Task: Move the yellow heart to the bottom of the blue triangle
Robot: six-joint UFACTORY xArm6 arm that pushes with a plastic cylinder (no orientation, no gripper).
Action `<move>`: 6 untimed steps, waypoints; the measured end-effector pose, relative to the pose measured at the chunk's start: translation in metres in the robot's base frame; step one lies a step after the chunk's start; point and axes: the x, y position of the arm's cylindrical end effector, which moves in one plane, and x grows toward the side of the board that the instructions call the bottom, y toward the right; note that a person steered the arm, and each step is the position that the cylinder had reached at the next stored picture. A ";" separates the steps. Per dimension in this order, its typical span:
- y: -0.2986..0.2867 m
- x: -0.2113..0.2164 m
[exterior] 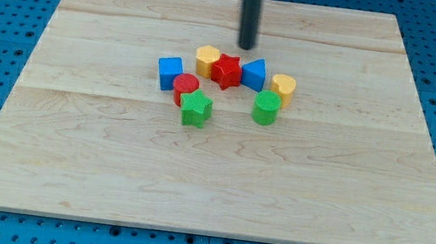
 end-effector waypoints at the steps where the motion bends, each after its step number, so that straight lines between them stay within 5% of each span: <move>1: 0.040 0.017; 4: 0.054 0.044; 6: 0.034 0.102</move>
